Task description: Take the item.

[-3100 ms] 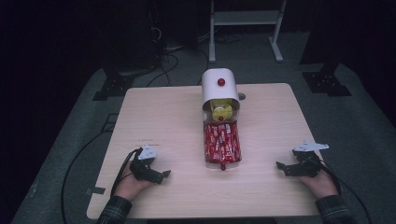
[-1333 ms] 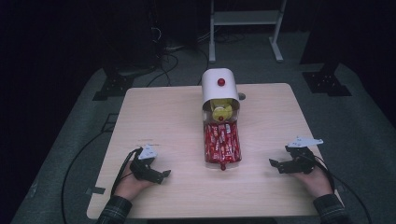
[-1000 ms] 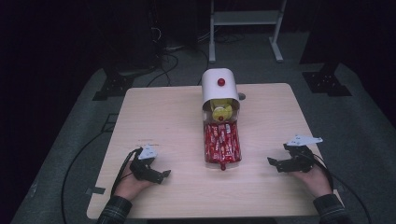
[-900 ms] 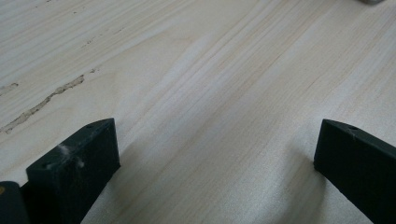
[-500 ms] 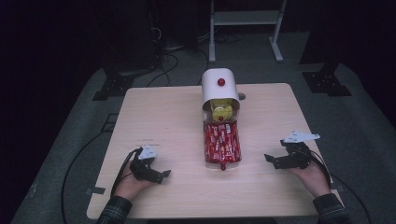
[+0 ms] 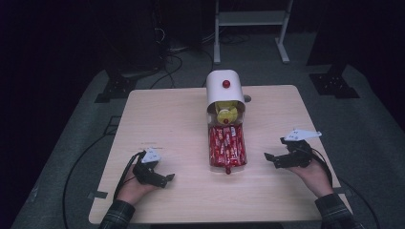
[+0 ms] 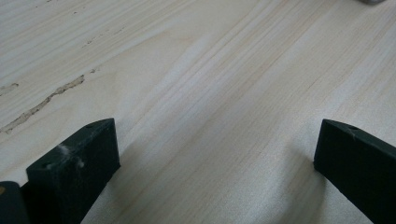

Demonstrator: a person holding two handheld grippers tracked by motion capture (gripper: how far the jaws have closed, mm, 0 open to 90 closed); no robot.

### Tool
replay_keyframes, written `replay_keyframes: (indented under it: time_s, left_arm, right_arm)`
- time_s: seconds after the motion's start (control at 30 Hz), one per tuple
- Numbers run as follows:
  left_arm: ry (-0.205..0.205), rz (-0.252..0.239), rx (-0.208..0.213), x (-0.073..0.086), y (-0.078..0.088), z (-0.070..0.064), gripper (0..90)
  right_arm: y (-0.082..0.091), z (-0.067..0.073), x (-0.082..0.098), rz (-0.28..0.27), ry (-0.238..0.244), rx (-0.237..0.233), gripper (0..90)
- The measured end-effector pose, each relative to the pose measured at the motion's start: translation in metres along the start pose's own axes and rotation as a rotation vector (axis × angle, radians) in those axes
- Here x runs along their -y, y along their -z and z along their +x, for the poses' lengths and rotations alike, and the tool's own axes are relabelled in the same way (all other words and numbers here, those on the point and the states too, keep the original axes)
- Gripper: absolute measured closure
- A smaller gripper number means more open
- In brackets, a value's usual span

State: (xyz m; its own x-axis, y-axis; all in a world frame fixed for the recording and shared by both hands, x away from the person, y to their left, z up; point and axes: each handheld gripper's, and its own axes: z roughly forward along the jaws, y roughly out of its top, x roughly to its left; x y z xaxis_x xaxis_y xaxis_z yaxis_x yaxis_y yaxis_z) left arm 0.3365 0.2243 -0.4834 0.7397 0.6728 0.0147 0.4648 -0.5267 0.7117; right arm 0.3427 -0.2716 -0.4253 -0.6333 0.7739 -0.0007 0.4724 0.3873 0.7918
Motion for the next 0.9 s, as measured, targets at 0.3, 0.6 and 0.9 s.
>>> replay_keyframes:
  time_s: [0.3,0.6,0.9]
  left_arm:
    - [0.0,0.0,0.0,0.0,0.0,0.0,0.0]
    - [0.0,0.001,0.0,0.0,0.0,0.0,0.0]
    - [-0.001,0.0,0.0,0.0,0.0,0.0,0.0]
  right_arm:
    - [-0.006,0.004,-0.009,-0.001,0.006,-0.016,8.6]
    - [-0.008,0.006,-0.017,-0.008,0.01,-0.027,8.6]
    - [-0.012,0.011,-0.024,-0.018,0.009,-0.055,8.6]
